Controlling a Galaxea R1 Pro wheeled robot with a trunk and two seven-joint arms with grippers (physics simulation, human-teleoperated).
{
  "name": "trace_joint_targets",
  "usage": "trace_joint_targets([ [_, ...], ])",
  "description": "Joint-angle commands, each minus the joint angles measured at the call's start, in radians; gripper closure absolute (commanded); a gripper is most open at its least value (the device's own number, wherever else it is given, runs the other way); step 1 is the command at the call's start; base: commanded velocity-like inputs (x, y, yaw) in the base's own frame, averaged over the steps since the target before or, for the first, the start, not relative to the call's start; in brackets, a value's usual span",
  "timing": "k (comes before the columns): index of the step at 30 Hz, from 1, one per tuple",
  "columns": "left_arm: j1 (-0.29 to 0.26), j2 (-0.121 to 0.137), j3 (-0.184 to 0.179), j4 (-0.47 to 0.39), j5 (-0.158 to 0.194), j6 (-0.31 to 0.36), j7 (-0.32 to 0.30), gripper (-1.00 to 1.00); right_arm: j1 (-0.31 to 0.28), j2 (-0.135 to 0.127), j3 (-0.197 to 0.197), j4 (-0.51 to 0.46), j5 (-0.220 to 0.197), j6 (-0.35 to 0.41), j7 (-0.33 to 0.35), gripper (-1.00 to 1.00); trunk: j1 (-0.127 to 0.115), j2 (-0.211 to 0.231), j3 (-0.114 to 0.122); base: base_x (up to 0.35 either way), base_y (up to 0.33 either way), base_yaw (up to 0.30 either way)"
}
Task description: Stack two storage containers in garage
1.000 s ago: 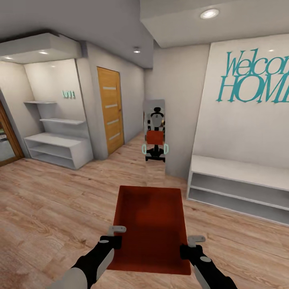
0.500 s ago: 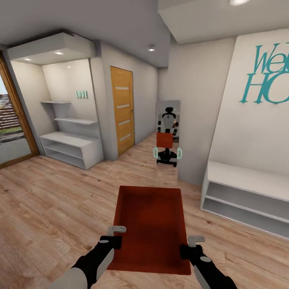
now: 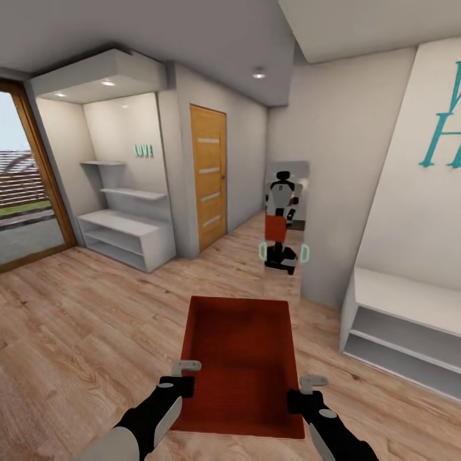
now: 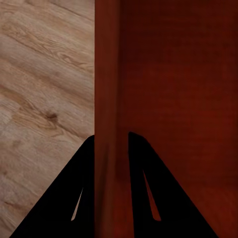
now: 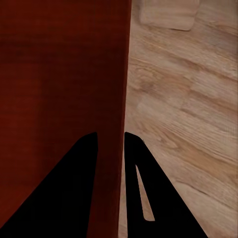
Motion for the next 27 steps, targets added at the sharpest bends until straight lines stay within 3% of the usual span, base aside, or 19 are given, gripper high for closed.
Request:
trace_joint_targets([
  [1,0.0,-0.046,-0.03,-0.074,0.011,0.004,-0.045,1.0,0.0,0.0,0.007,0.002,-0.003,0.069,-0.004,1.0,0.001,-0.001,0.0,0.33,0.098,0.002],
  [27,0.0,-0.046,-0.029,-0.074,0.011,0.004,-0.045,1.0,0.0,0.0,0.006,0.002,-0.003,0.069,-0.004,1.0,0.001,-0.001,0.0,0.299,0.197,0.0],
])
